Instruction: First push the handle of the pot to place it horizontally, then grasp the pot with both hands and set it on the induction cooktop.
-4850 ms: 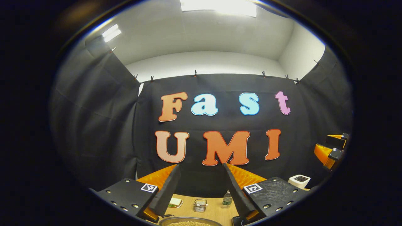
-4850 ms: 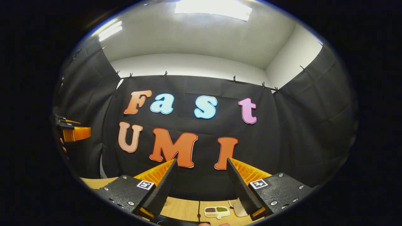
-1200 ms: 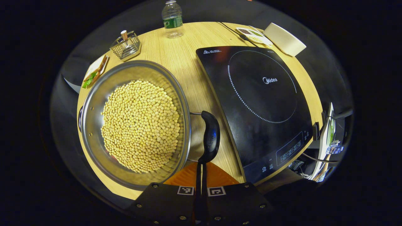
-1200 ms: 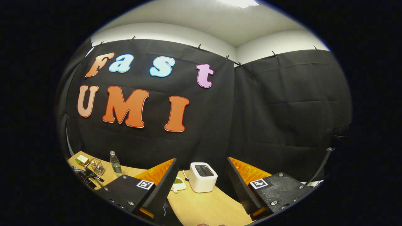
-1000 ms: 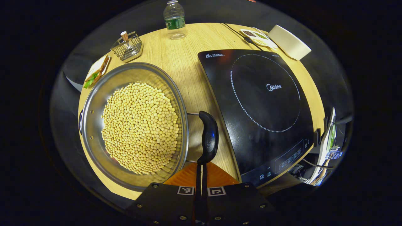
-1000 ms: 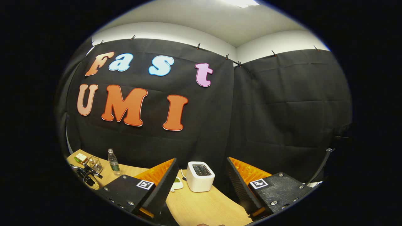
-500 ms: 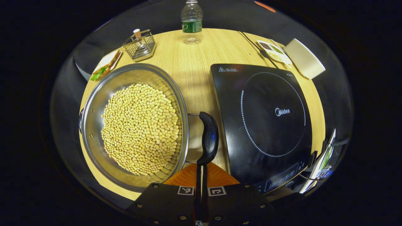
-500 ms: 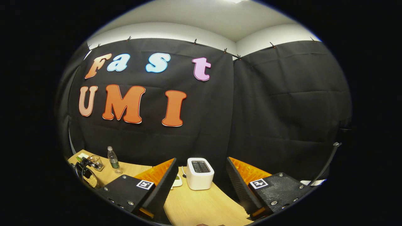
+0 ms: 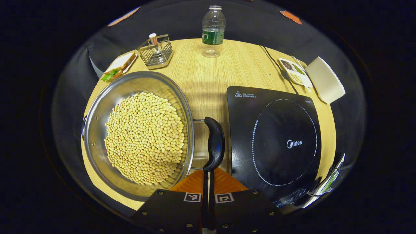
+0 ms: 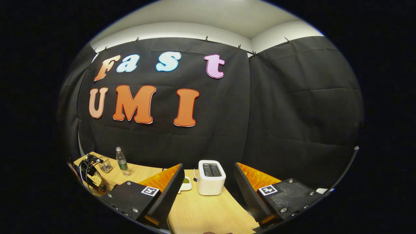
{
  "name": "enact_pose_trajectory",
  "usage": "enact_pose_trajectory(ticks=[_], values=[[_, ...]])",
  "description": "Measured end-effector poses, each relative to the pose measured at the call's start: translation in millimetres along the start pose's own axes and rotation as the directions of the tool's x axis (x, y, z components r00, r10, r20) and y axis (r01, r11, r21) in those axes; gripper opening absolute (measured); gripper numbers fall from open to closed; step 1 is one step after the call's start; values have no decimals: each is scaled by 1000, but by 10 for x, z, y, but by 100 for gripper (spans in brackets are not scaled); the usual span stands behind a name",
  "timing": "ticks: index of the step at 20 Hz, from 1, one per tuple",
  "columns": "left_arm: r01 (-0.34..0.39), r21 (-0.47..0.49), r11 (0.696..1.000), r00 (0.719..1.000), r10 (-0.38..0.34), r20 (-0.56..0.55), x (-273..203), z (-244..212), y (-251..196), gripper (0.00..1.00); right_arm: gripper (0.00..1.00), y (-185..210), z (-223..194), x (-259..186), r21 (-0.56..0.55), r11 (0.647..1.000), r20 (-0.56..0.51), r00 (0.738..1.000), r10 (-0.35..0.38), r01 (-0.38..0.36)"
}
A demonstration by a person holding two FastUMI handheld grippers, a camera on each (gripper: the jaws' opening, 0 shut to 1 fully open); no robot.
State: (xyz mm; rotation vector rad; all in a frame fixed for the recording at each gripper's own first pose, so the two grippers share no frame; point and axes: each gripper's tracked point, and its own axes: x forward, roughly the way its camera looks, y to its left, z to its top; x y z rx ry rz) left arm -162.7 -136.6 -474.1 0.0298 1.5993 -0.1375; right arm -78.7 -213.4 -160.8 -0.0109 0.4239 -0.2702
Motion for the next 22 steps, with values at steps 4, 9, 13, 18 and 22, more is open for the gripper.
enact_pose_trajectory(ticks=[4, 9, 13, 18, 22], values=[[-11, -25, 1000, 1000, 11, 13, -65, -51, 23, 2, 95, 173, -91, 43, 3, 999, -21, 999, 50, -50], [38, -83, 996, 998, -34, 46, -374, -163, 217, 2, 95, 654, -221, 125, 12, 992, -80, 989, 127, -127], [50, -89, 995, 995, -42, 94, -605, -324, 479, 1, 95, 1321, -283, 117, 25, 982, -123, 974, 189, -188], [-126, -55, 990, 974, 134, 182, -797, -208, 1536, 1, 95, 2323, -494, -77, 40, 960, -238, 930, 278, -277], [-120, -87, 989, 966, 137, 220, -862, -194, 2056, 20, 95, 3029, -746, -216, 49, 942, -359, 874, 328, -333]])
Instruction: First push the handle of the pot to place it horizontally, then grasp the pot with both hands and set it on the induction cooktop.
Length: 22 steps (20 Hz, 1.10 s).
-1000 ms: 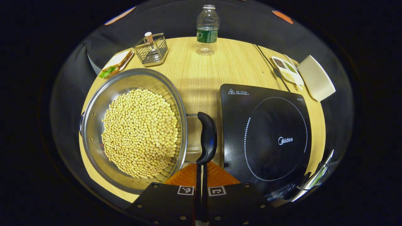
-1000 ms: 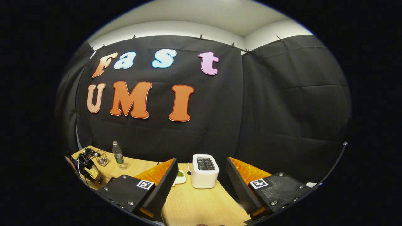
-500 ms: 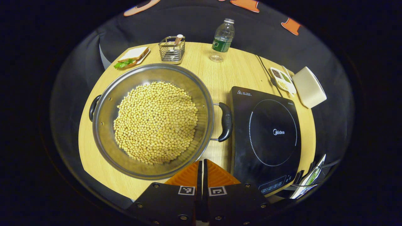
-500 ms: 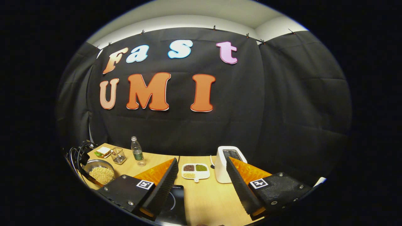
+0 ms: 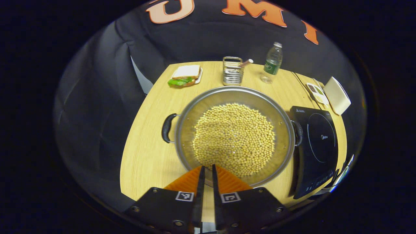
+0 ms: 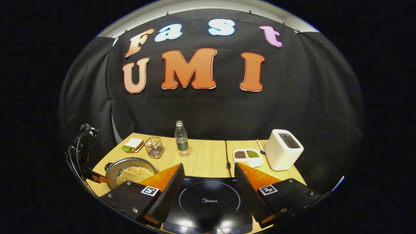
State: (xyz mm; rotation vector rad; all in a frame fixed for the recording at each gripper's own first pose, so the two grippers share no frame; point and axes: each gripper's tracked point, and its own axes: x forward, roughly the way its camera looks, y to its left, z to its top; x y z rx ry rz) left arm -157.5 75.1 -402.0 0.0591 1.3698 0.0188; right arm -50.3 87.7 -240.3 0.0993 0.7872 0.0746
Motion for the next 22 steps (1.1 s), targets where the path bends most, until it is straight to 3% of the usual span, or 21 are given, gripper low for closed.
enact_pose_trajectory(ticks=[1, 3, 5, 7, 8, 12, 15, 22], values=[[6, -3, 1000, 1000, -6, 3, 21, 0, 120, 33, 96, 152, -55, 58, -1, 1000, -30, 1000, 7, -7], [19, -10, 1000, 999, -18, 32, 49, 68, 320, 50, 96, 417, -205, 140, -2, 1000, -89, 996, 18, -18], [50, -8, 999, 997, -49, 59, 59, 138, 438, 55, 96, 684, -386, 229, 1, 1000, -146, 989, 26, -26], [66, -7, 998, 995, -66, 72, 140, 194, 590, 78, 96, 941, -593, 322, 14, 999, -206, 978, 36, -34], [77, -7, 997, 994, -76, 77, 194, 231, 623, 81, 96, 1047, -701, 364, 20, 999, -236, 971, 41, -37], [145, 10, 989, 984, -146, 102, 334, 384, 636, 81, 95, 1369, -1101, 522, 49, 998, -346, 936, 58, -44], [155, 20, 988, 982, -156, 104, 471, 467, 631, 81, 95, 1521, -1312, 645, 90, 995, -404, 912, 74, -41], [168, 40, 985, 979, -171, 111, 750, 595, 612, 81, 91, 1579, -1647, 930, 61, 998, -490, 870, 48, -21]])
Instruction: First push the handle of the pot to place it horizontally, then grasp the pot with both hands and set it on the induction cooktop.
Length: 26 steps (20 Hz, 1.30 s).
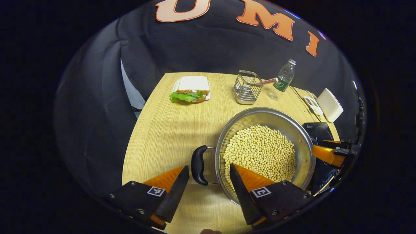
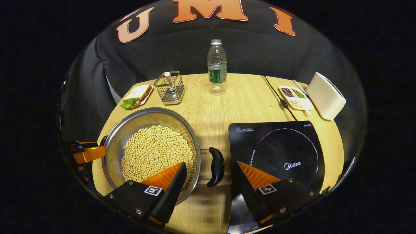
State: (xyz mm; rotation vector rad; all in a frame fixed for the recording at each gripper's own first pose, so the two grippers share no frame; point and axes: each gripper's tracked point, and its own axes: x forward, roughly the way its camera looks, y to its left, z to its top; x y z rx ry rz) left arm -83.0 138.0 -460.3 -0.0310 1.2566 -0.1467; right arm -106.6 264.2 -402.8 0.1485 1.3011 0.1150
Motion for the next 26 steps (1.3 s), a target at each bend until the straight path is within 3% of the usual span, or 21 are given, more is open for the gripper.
enact_pose_trajectory(ticks=[6, 12, 16, 22, 26], values=[[30, -42, 999, 999, -29, 16, 232, 3, -33, 81, 84, 82, -146, 270, -4, 1000, -73, 997, 17, -17], [36, -93, 995, 999, -35, 19, 401, -81, 20, 81, 81, 43, -108, 396, 0, 1000, -60, 998, 23, -23], [16, -116, 993, 1000, -15, 15, 489, -134, 86, 80, 69, 12, -100, 465, 1, 1000, -51, 999, 15, -15], [3, -147, 989, 1000, -2, 7, 588, -222, 100, 86, 67, 46, -106, 518, -1, 999, -36, 998, 48, -48], [1, -157, 988, 1000, 2, 15, 616, -234, 77, 67, 64, 77, -132, 523, 38, 995, -40, 994, 97, -95]])
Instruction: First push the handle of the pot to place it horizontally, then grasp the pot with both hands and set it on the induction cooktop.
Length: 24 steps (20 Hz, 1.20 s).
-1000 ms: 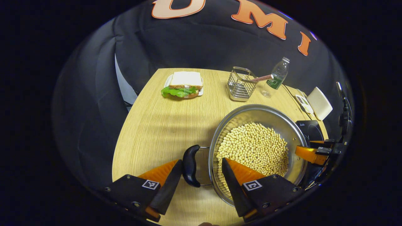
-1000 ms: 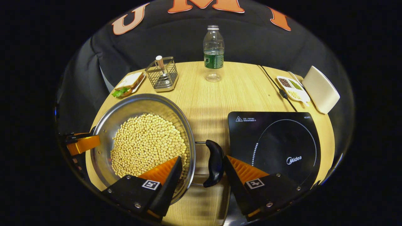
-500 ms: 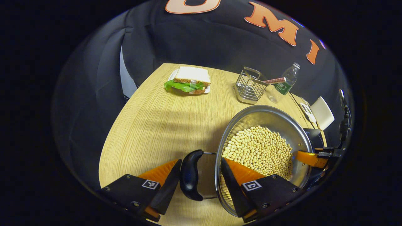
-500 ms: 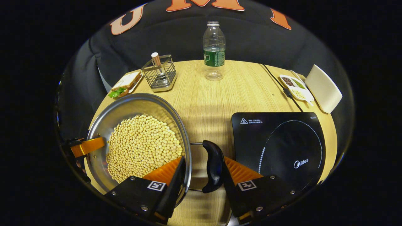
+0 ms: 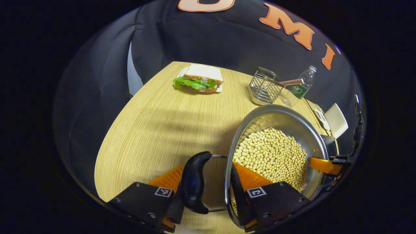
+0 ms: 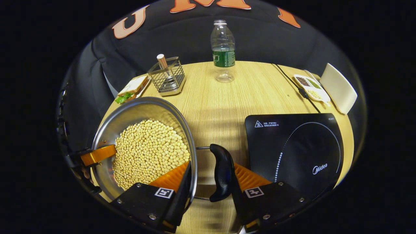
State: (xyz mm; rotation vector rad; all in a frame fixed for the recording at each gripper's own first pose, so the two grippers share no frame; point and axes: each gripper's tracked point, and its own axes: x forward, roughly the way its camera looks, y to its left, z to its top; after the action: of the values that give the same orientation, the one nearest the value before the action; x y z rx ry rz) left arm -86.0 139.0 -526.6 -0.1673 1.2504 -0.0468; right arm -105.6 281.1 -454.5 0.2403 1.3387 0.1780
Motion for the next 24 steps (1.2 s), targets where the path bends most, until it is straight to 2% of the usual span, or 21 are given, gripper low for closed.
enact_pose_trajectory(ticks=[5, 6, 7, 8, 9, 10, 14, 15, 16, 24], values=[[-26, 2, 1000, 1000, 26, 16, -41, -59, -13, 66, 58, 2, 26, 10, 27, 999, 1, 1000, 24, -24], [-32, -3, 999, 999, 32, 17, -44, -61, -17, 65, 53, 9, 7, 7, 34, 999, -11, 1000, 22, -22], [-38, -9, 999, 999, 39, 25, -34, -42, -30, 65, 54, 14, -10, 1, 28, 999, -11, 1000, 21, -20], [-47, -10, 999, 999, 47, 25, -25, -48, -34, 64, 49, 13, -51, -35, 31, 999, -11, 1000, 19, -19], [-53, -9, 999, 998, 53, 34, 1, -39, -65, 67, 52, 7, -115, -90, 41, 999, -19, 1000, 20, -19], [-57, 1, 998, 997, 57, 46, 40, -18, -90, 63, 52, 8, -183, -152, 53, 998, -25, 999, 25, -23], [-70, 43, 997, 995, 67, 79, 102, -10, -158, 62, 50, -20, -201, -328, 59, 997, -6, 999, 40, -40], [-68, 37, 997, 994, 65, 85, 60, -6, -136, 58, 50, -41, -179, -387, 54, 998, 9, 999, 42, -42], [-66, 30, 997, 994, 63, 92, 44, 3, -131, 62, 50, -70, -157, -451, 51, 998, 23, 999, 41, -43], [-49, 72, 996, 990, 39, 132, 75, 15, -98, 61, 51, -638, -60, -890, 85, 996, 86, 996, 34, -41]])
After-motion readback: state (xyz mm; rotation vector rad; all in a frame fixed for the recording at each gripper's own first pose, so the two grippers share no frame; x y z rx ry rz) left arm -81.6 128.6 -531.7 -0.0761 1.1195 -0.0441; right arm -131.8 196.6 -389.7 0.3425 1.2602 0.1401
